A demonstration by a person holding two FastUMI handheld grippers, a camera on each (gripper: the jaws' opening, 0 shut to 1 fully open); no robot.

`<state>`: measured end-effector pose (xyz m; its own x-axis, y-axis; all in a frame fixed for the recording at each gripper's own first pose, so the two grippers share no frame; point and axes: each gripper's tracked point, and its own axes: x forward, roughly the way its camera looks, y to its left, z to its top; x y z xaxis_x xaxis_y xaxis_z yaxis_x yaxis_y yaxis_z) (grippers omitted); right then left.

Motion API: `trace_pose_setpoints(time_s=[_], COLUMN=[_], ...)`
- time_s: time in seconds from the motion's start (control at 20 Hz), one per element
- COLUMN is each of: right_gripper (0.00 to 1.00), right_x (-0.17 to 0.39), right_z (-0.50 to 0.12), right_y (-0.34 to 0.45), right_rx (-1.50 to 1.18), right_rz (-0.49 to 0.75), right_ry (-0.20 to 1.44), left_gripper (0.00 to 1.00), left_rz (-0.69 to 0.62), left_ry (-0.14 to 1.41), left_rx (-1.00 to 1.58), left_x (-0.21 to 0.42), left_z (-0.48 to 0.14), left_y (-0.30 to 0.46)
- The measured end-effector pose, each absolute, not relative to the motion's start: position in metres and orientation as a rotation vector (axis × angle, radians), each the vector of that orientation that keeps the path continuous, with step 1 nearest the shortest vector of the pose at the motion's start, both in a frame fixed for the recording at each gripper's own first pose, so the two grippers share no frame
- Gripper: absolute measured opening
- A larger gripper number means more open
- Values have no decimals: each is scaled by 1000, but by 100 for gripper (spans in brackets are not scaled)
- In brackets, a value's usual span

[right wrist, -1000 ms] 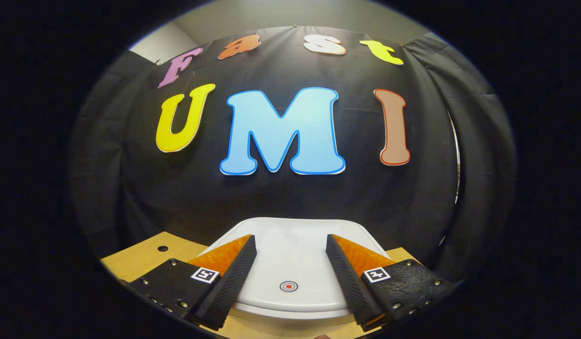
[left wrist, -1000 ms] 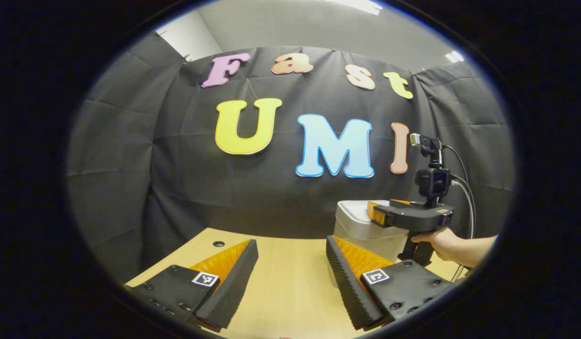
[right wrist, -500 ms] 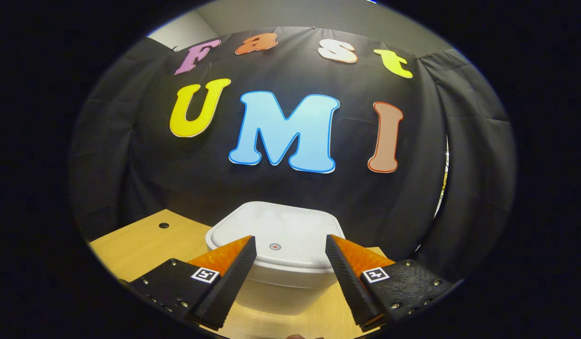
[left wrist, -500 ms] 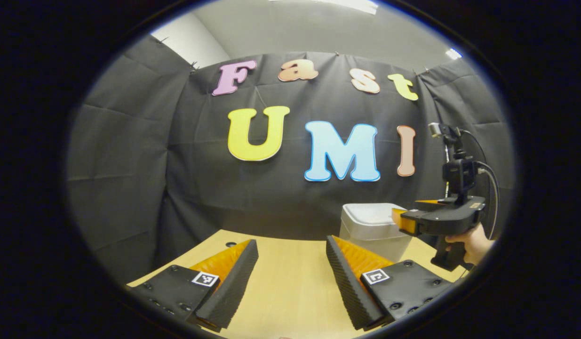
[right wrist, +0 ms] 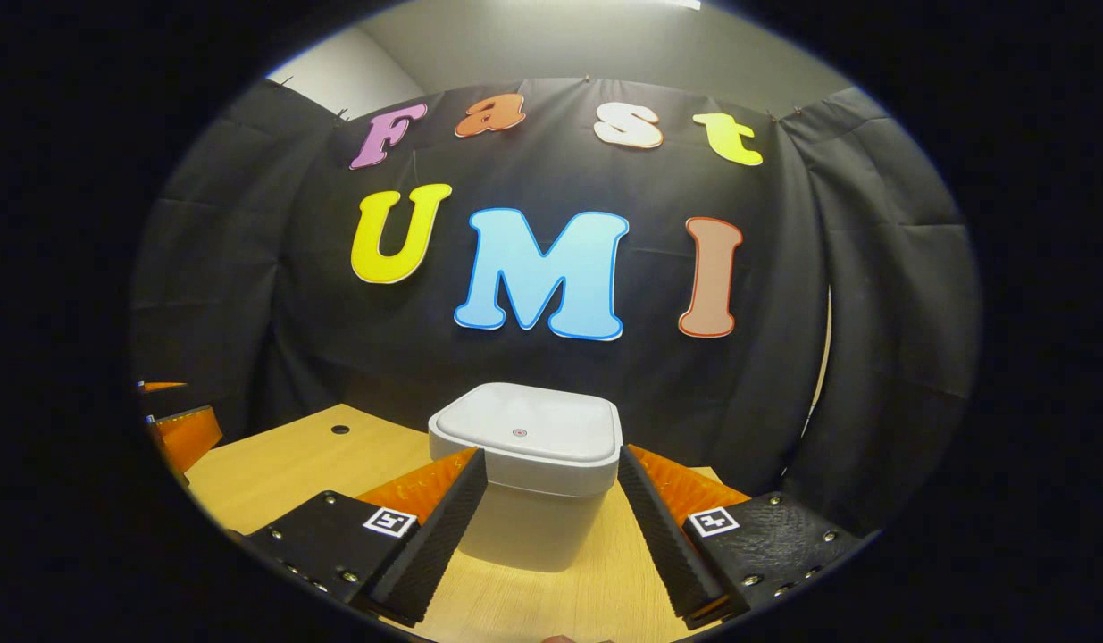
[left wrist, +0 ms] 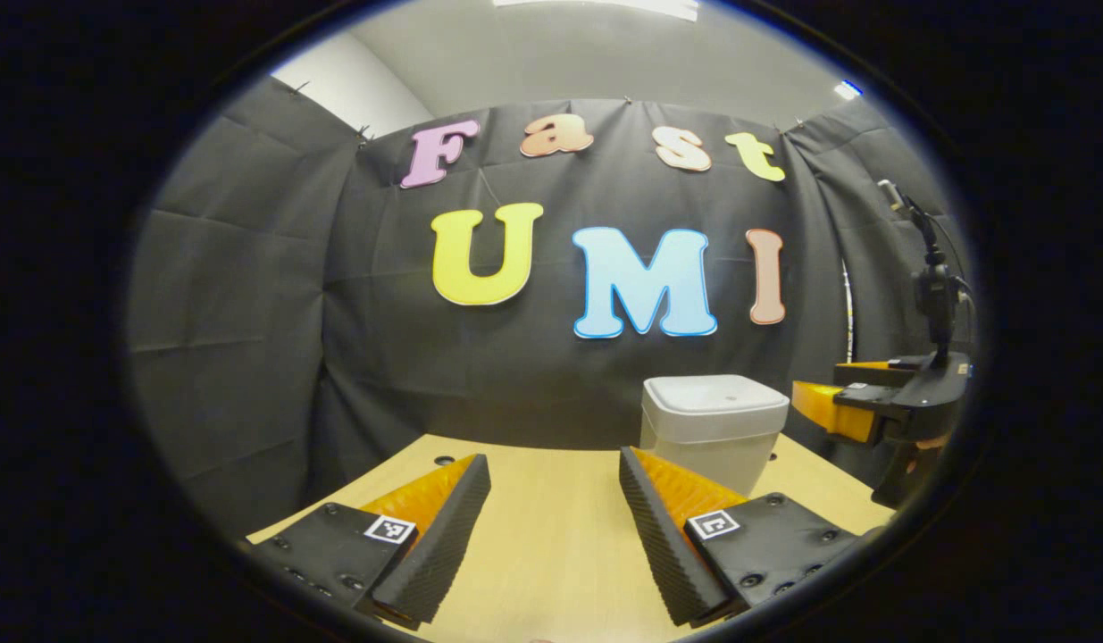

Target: Press the lid of the desktop garbage bin to open it, pick up the crumpled paper on the desktop and throw it into the bin, then pick up the pop can on the desktop and drop it into the bin, and finally close the garbage bin lid.

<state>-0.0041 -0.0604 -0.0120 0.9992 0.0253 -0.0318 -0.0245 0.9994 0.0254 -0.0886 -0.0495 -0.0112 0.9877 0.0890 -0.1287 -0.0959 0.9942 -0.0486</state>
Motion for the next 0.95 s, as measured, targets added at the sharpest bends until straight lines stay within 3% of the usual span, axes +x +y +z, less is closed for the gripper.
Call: trace_pose_setpoints(time_s=[0.55,0.95], right_gripper=[95,95], right_x=[-41,-55], right_z=[-22,-24], right_y=[-35,-23], right_rx=[38,59], right_rz=[5,-26], right_ry=[55,74], left_gripper=[95,96], left_rz=[76,-12], left_ry=[118,102], left_rx=[37,30], left_x=[-74,-50], left_z=[-22,-40], left_y=[-27,-21])
